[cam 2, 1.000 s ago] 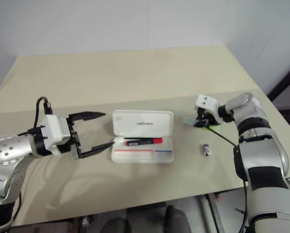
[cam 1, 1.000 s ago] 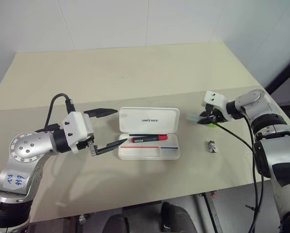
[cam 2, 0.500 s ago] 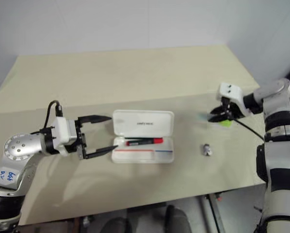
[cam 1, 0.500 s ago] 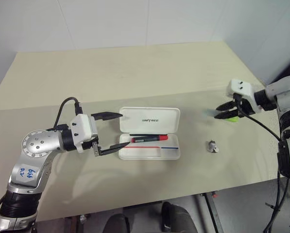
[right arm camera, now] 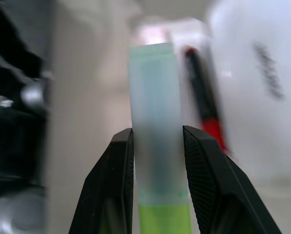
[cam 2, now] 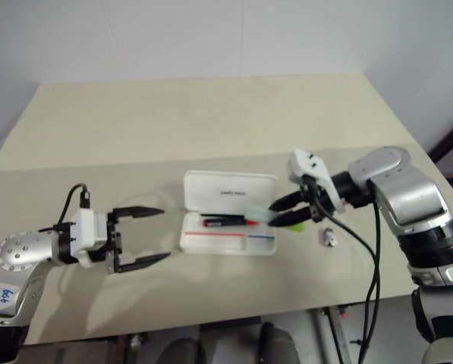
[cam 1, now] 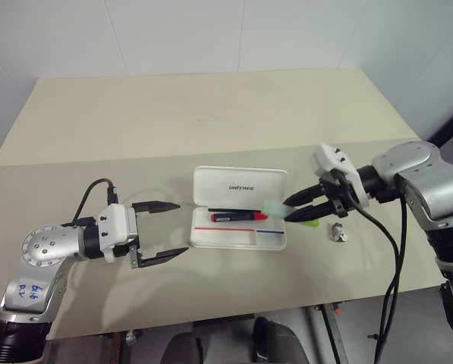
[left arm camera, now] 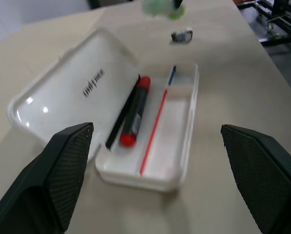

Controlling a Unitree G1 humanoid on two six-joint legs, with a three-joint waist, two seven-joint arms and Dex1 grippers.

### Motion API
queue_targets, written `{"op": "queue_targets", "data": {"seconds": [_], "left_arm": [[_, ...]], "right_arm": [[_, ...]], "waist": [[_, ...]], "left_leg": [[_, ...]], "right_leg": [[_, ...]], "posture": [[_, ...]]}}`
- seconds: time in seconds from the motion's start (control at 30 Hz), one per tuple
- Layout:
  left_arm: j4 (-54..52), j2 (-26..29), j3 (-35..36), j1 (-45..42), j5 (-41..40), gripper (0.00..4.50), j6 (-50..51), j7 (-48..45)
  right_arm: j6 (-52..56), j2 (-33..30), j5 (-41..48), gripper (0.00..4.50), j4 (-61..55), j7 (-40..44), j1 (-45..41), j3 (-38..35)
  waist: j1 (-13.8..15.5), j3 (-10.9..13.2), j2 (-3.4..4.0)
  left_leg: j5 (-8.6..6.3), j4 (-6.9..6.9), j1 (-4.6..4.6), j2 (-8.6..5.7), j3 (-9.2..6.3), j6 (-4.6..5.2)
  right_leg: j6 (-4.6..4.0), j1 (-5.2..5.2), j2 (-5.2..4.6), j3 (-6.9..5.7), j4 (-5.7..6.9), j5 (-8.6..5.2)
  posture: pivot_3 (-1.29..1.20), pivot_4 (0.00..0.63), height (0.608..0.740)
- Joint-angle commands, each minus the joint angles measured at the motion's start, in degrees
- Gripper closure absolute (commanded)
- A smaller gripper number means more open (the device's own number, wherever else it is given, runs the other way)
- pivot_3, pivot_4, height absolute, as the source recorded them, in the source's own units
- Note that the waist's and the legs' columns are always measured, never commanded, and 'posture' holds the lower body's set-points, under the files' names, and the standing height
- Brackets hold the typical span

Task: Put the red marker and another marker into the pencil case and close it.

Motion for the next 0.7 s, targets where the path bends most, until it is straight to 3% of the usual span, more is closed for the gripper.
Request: {"op": "queue_targets", "data": {"seconds": [0.03, 0.4, 0.7], "left_arm": [[-0.68, 0.61, 0.94, 0.92, 0.11, 0.00, -2.01, -0.50], [-2.05, 1.03, 0.67, 3.18, 1.51, 0.00, -2.33, 0.59], [-3.25, 0.85, 0.45, 3.76, 1.65, 0.00, -1.56, 2.03]], "right_arm": [[3.57, 1.28, 1.90, 3.37, -4.21, -2.53, 0.04, 0.69], [1.94, 11.53, -6.04, 3.37, -1.24, -11.48, -4.72, 11.73], [2.43, 17.16, -8.92, 3.37, 0.97, -12.45, -9.22, 16.29]], "waist": [[-0.02, -0.07, -0.12], [-0.36, -0.16, -0.27], [-0.30, -0.17, -0.28]], "left_leg": [[0.00, 0.00, 0.00, 0.00, 0.00, 0.00], [0.00, -0.01, 0.01, 0.00, 0.10, -0.01], [0.00, -0.05, -0.05, 0.00, 0.14, -0.01]], "right_leg": [[0.00, -0.01, 0.00, 0.00, 0.00, 0.00], [0.00, -0.14, 0.01, 0.00, 0.09, 0.00], [0.00, -0.31, 0.01, -0.01, 0.15, 0.00]], "posture": [[0.00, 0.150, 0.740], [0.00, 0.150, 0.740], [0.00, 0.150, 0.740]]}}
